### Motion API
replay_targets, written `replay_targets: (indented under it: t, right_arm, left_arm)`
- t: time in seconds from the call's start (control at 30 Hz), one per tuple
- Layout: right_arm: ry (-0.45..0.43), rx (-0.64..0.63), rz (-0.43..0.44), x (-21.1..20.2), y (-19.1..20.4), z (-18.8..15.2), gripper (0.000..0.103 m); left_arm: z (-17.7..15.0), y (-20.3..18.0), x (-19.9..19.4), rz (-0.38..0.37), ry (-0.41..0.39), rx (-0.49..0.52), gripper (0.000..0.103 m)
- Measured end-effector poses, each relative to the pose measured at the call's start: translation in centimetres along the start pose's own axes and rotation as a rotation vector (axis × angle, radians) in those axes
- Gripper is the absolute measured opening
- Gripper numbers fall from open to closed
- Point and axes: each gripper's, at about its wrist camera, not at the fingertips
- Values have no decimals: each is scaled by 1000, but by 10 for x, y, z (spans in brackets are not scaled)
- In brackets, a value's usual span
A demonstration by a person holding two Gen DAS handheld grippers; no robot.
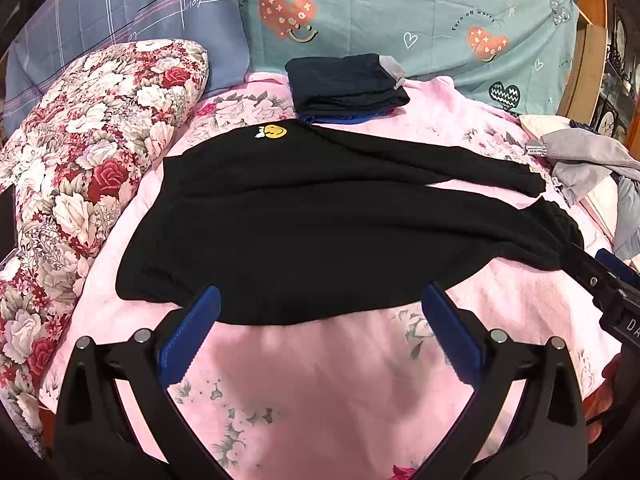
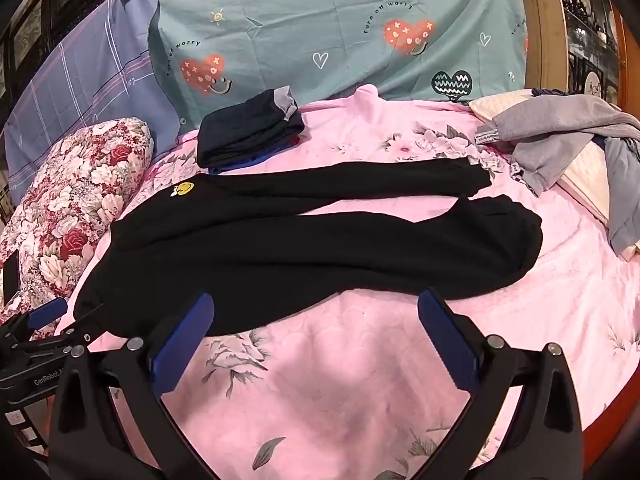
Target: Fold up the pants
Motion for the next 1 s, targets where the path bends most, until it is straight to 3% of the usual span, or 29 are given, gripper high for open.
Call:
replay_targets:
  t: [1.0]
  right_arm:
    - [45,-24,-39,23,8,-5,102]
  left_arm:
    - [0,11,17,15,27,-16,101]
Point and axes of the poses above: each gripper's, at about its wrist camera, not at the fingertips, and x roughly the way its jaws point, y to its left, z to its top, and after that the axes turned 3 degrees about z, right-handed
